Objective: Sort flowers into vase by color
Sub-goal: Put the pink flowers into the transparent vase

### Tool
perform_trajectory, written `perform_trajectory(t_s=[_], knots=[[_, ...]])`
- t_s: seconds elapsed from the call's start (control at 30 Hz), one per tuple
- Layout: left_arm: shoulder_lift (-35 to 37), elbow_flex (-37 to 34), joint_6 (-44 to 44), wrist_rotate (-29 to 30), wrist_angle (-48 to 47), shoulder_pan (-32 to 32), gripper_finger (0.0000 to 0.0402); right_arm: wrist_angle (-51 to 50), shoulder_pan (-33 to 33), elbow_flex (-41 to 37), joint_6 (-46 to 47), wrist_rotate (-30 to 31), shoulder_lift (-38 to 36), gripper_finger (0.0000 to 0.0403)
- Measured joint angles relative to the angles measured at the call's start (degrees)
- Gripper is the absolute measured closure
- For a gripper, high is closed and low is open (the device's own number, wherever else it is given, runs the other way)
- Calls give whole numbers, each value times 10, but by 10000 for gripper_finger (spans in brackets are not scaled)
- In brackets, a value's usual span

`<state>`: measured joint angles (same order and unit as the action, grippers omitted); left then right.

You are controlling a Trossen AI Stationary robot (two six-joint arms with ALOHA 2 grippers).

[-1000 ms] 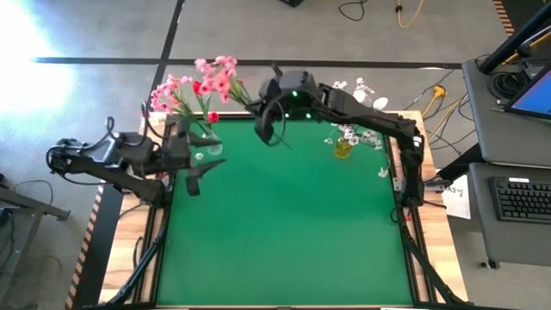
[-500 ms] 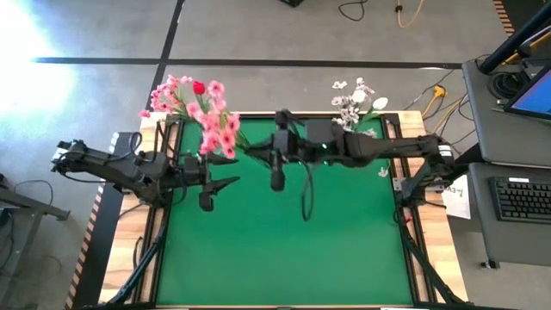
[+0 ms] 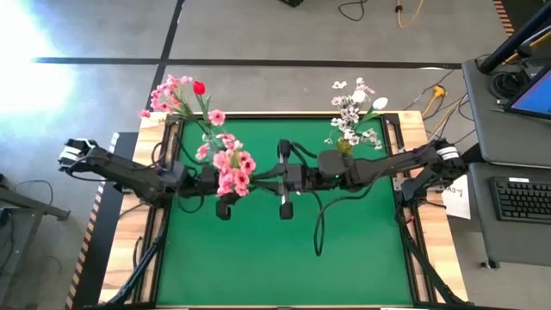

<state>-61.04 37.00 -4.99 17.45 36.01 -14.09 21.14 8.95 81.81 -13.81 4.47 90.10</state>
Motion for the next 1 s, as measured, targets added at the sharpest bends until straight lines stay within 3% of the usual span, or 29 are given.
perform_trajectory(t_s=[0.33, 0.47, 0.73, 0.87, 1.0], knots=[[-68, 43, -20, -1, 0, -5, 191, 19, 6, -3, -15, 0, 8, 385], [-67, 46, -18, -1, 0, -5, 237, 15, 6, -4, -18, 0, 8, 385], [-37, 45, 2, -1, -15, -6, 383, -9, 5, -2, -13, 22, 8, 384], [-31, 45, 6, -1, -15, -6, 394, -24, 5, -2, -12, 50, 7, 356], [-29, 45, 11, 0, -25, -6, 400, -34, 5, -2, -3, 79, 7, 297]])
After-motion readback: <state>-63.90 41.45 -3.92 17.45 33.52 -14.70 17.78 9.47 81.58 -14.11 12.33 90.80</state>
